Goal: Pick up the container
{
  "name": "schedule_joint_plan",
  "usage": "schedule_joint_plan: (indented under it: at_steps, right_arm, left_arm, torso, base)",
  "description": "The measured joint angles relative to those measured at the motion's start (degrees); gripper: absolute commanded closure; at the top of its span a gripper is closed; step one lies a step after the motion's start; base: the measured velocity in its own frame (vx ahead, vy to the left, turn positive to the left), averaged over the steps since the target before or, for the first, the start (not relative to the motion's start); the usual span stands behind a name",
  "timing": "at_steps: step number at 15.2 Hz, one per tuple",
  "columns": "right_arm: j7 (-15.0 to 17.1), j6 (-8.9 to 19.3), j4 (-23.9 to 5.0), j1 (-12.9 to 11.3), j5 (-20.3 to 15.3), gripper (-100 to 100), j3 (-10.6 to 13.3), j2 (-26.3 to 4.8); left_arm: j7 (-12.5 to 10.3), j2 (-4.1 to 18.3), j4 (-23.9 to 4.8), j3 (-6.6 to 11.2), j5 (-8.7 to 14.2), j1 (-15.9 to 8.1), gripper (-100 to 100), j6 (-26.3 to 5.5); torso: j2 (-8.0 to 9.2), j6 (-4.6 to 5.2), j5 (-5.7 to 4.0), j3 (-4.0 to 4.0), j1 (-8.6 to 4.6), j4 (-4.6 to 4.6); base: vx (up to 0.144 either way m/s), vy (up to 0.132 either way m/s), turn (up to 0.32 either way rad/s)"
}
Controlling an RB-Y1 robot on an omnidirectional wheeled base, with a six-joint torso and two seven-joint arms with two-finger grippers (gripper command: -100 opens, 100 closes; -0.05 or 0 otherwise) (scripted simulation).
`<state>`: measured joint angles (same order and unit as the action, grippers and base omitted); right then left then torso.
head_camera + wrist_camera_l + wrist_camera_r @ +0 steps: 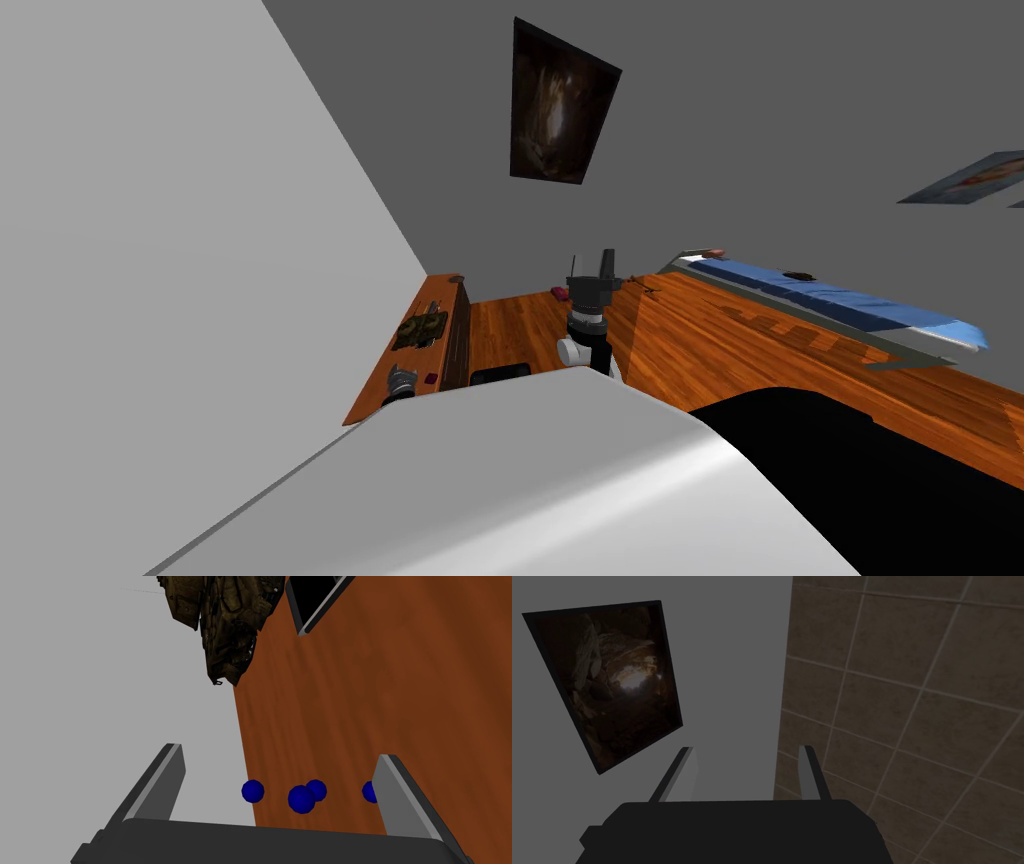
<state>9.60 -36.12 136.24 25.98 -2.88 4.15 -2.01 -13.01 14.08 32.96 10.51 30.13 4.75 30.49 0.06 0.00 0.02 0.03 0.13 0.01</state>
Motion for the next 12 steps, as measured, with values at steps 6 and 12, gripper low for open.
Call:
schedule_joint_plan:
  at_steps: [6, 12]
  right_arm:
    - [0.00, 0.00, 0.00, 0.01, 0.00, 0, 0.00, 0.00]
    - [0.00, 0.00, 0.00, 0.01, 0.00, 0, 0.00, 0.01]
  left_arm:
    - [0.76, 0.01, -0.01, -0.35, 1.33, 0.16, 100, 0.19]
    - [-3.00, 0.36, -1.56, 1.18, -4.56, -1.50, 100, -0.16]
  torso:
    - [-0.04, -0.02, -0.02, -0.03, -0.14, -0.01]
    - [-0.12, -0.04, -0.05, -0.07, -0.35, -0.02]
  base:
    - [-0.001, 0.004, -0.005]
    - [0.013, -0.044, 0.161]
